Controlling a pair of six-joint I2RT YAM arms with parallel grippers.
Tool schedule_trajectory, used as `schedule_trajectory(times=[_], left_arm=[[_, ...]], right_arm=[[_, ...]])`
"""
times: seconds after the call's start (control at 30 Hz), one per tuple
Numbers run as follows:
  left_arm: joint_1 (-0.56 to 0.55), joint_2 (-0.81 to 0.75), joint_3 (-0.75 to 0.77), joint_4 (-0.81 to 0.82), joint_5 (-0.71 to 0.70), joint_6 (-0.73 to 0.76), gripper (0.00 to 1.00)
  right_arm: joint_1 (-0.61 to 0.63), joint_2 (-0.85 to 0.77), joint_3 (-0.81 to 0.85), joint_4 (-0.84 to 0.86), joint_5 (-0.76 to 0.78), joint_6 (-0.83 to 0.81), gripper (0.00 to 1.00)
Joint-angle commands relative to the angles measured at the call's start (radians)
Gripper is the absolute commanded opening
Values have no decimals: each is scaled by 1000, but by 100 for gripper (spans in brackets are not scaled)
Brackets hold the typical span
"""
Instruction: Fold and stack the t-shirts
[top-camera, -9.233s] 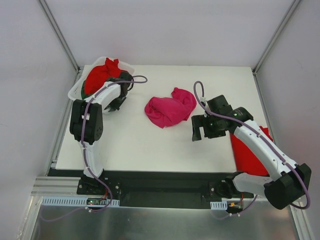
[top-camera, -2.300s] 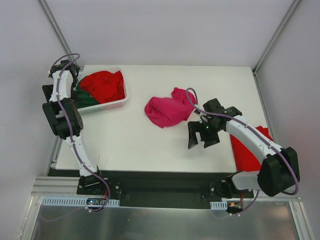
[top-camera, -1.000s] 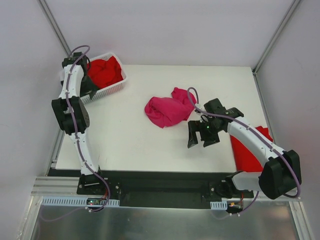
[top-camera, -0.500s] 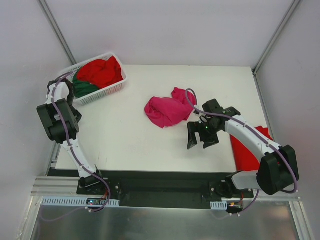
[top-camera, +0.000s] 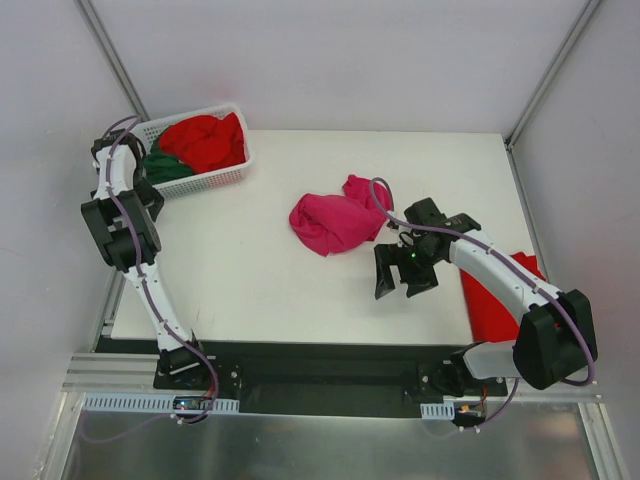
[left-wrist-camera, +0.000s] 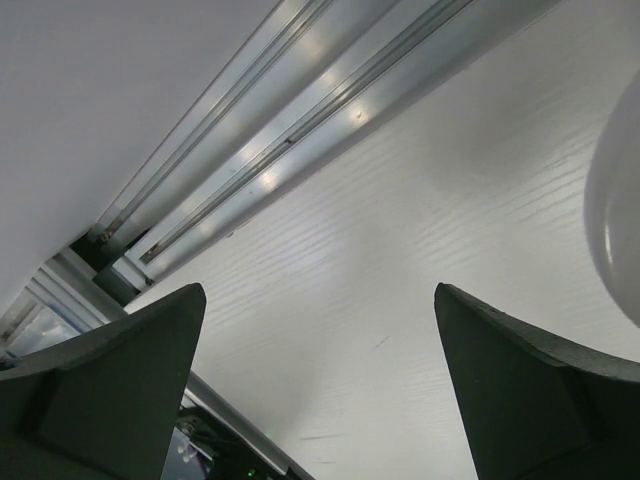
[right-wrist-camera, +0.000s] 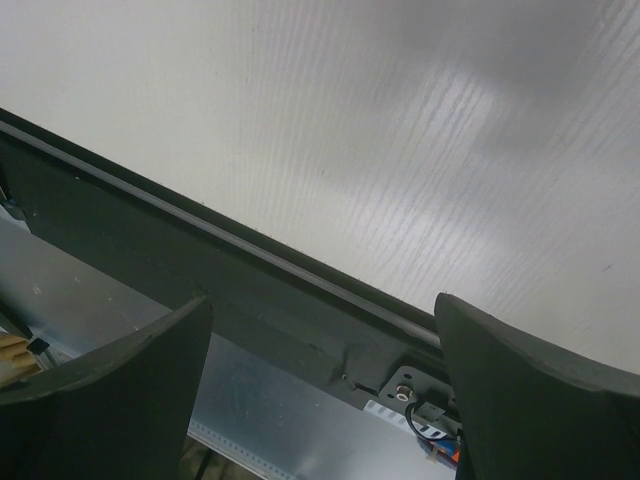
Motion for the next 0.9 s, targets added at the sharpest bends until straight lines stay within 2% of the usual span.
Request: schedule_trajectory(times=[0.0, 0.23, 0.37, 0.5, 0.7, 0.77, 0.87], left_arm=[[-16, 78, 91, 1, -13, 12, 99], [-22, 71, 127, 29, -122, -86, 99], [-28, 51, 101, 85, -87, -104, 99], [-47, 12, 32, 147, 0, -100, 99], [-111, -26, -8, 225, 338, -16, 99], [-168, -12, 13, 228, 379, 4, 99], [-220, 43, 95, 214, 359, 29, 99]], right_arm=[[3, -25, 19, -29, 4, -16, 96], [3, -38, 7, -29, 12, -3, 96], [3, -38, 0, -23, 11, 5, 96], [5, -33, 3, -23, 15, 11, 96], [3, -16, 20, -18, 14, 19, 96], [3, -13, 26, -20, 12, 19, 96], [5, -10, 36, -24, 15, 19, 96]])
